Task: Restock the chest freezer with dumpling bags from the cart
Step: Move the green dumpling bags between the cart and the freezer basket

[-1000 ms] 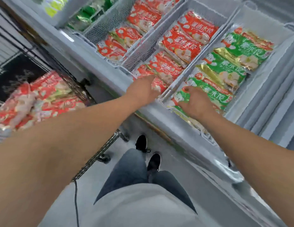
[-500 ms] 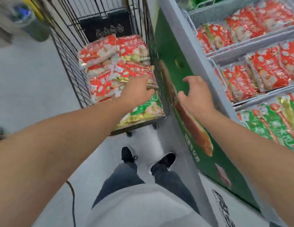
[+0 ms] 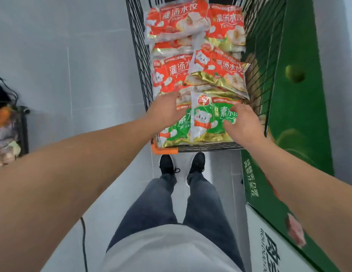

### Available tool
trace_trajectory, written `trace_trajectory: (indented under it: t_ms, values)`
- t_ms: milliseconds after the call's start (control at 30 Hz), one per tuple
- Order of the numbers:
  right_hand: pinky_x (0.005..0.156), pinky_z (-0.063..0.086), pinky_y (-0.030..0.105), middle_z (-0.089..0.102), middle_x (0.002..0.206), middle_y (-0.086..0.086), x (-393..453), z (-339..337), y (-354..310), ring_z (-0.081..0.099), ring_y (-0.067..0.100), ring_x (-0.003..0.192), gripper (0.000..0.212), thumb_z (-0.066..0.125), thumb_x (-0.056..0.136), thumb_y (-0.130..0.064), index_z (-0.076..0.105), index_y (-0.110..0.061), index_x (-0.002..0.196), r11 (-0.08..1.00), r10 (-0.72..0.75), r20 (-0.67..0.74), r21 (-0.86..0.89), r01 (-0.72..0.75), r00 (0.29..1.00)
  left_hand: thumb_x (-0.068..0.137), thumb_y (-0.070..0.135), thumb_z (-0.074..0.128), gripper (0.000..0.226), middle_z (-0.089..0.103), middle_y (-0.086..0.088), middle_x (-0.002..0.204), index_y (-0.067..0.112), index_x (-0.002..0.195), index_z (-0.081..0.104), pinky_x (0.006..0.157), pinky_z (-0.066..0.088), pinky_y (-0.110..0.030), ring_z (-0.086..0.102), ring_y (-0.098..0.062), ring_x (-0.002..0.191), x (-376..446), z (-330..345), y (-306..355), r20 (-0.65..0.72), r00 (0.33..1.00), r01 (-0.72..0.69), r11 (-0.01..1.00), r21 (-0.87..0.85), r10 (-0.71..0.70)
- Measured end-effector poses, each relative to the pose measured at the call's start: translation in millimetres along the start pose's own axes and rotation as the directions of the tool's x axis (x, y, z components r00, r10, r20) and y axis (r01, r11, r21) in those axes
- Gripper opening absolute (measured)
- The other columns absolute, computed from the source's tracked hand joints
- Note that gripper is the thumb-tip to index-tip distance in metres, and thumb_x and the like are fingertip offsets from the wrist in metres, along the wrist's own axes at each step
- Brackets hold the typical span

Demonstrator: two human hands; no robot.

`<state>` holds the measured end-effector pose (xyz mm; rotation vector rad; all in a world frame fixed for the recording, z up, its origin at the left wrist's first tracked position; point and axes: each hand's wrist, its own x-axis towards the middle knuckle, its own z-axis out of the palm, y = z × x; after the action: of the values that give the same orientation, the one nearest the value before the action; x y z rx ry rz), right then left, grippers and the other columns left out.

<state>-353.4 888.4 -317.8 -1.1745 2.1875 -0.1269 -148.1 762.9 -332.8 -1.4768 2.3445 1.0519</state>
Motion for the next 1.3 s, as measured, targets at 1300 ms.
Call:
trace_trajectory:
  t_ms: [1300]
  values:
    - [0.055, 0.037, 0.033, 0.060, 0.081, 0.005, 65, 37, 34, 0.048, 0.019, 0.069, 0.028, 0.060, 0.095, -0.017, 0.056, -0.022, 0.068, 0.587, 0.590, 0.063, 0.651, -0.481, 0.805, 0.088, 0.013, 0.061, 0.013, 0.063, -0.010, 0.077, 0.007, 0.077, 0.061, 0.062, 0.049, -0.036, 0.064, -0.035, 0.075, 51, 40, -39, 0.079, 0.881, 0.429, 0.717, -0.549, -0.467]
